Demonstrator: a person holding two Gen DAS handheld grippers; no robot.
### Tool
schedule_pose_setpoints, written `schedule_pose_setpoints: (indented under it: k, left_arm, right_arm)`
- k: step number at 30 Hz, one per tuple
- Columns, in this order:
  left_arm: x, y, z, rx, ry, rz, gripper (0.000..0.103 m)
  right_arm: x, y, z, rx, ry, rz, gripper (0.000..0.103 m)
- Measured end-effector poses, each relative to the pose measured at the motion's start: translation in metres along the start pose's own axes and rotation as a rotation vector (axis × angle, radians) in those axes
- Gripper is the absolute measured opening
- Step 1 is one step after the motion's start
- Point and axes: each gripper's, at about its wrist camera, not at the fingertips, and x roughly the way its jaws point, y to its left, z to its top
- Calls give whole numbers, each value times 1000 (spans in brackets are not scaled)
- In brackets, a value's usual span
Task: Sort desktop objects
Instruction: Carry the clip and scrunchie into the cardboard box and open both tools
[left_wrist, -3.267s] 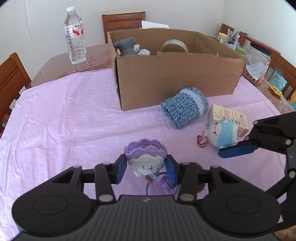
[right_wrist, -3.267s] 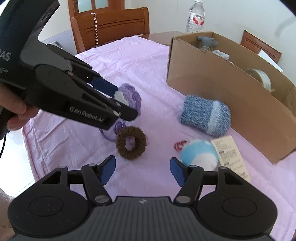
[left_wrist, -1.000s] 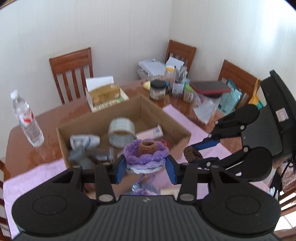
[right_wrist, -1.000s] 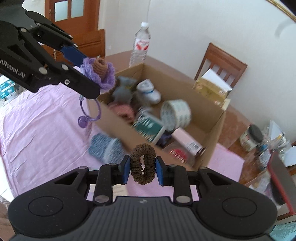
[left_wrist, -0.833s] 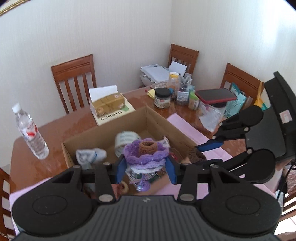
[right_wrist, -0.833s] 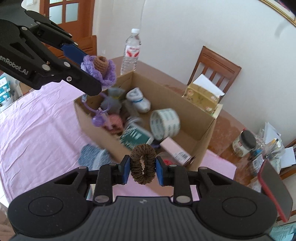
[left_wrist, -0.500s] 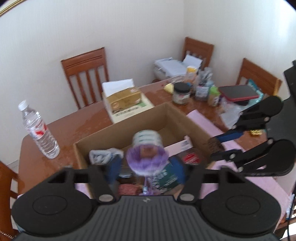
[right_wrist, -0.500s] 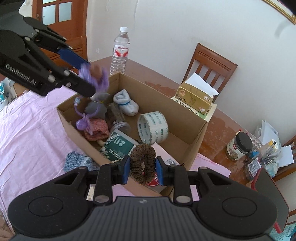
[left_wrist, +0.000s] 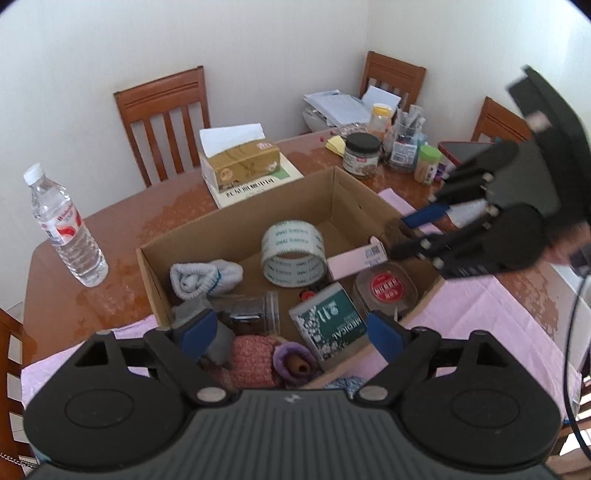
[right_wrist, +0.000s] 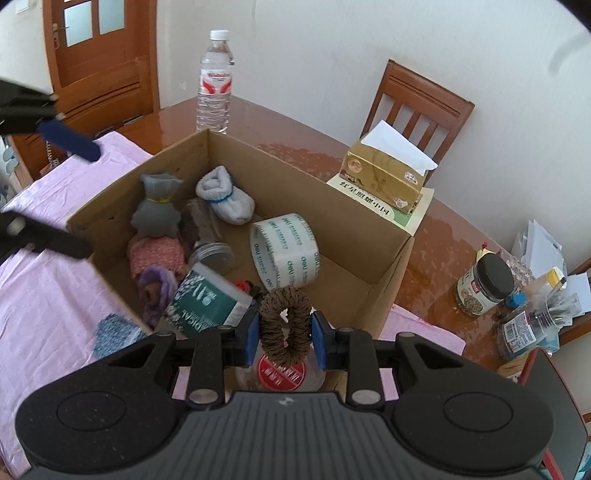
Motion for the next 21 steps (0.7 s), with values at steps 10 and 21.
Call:
schedule_pose_setpoints:
  k: [10,21]
  left_arm:
    - [-1,4,-9,-4,12,-43,91]
    - [4,6,-12,-15,26,-65,91]
  right_arm:
    - [26,-16,20,22,22,-19,35]
    - [36,-35,41,92,-25,-96,63]
